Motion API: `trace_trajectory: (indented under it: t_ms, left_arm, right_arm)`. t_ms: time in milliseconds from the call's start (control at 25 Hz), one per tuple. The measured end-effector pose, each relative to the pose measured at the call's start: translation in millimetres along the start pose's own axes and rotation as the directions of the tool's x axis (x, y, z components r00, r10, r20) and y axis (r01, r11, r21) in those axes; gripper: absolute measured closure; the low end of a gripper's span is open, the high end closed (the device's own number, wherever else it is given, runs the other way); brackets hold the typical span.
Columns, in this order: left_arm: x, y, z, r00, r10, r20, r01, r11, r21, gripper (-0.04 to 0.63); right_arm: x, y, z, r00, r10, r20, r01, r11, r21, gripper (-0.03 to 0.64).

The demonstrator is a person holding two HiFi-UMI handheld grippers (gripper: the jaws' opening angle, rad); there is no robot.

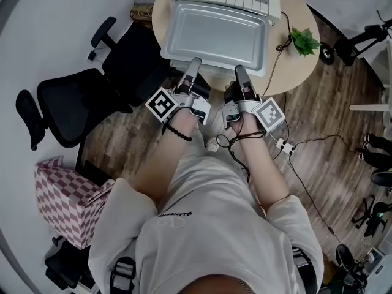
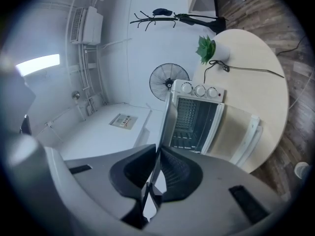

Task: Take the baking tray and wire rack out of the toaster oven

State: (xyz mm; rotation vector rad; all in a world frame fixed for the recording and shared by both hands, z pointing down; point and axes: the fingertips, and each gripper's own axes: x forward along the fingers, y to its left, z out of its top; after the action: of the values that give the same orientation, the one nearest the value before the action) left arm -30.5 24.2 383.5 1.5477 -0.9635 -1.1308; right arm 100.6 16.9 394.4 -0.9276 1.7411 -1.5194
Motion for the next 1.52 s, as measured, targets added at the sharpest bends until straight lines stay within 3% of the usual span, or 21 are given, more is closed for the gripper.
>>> trace_trajectory:
  t_ms: [400, 720, 1520]
  left_arm:
    - [33, -16, 14, 0.999, -0.055, -0.002, 0.055, 0.999, 0.001, 0.592]
    - [103, 0, 36, 0.998, -0.057, -0.023, 0.056, 0.998, -0.040, 0.592]
    - [217, 43, 66, 0.998, -0.019, -0.058, 0.017, 0.999, -0.035, 0.591]
  right_arm:
    - [30, 25, 17, 0.998, 0.056, 0.013, -0.055, 0.997, -0.050, 0.588]
    - [93, 22, 54, 0.998, 0.037, 0.053, -0.033, 0.997, -0.074, 0.588]
    - [192, 1, 118, 0.996, -0.020, 0.090, 0.030, 0.994, -0.109, 0.586]
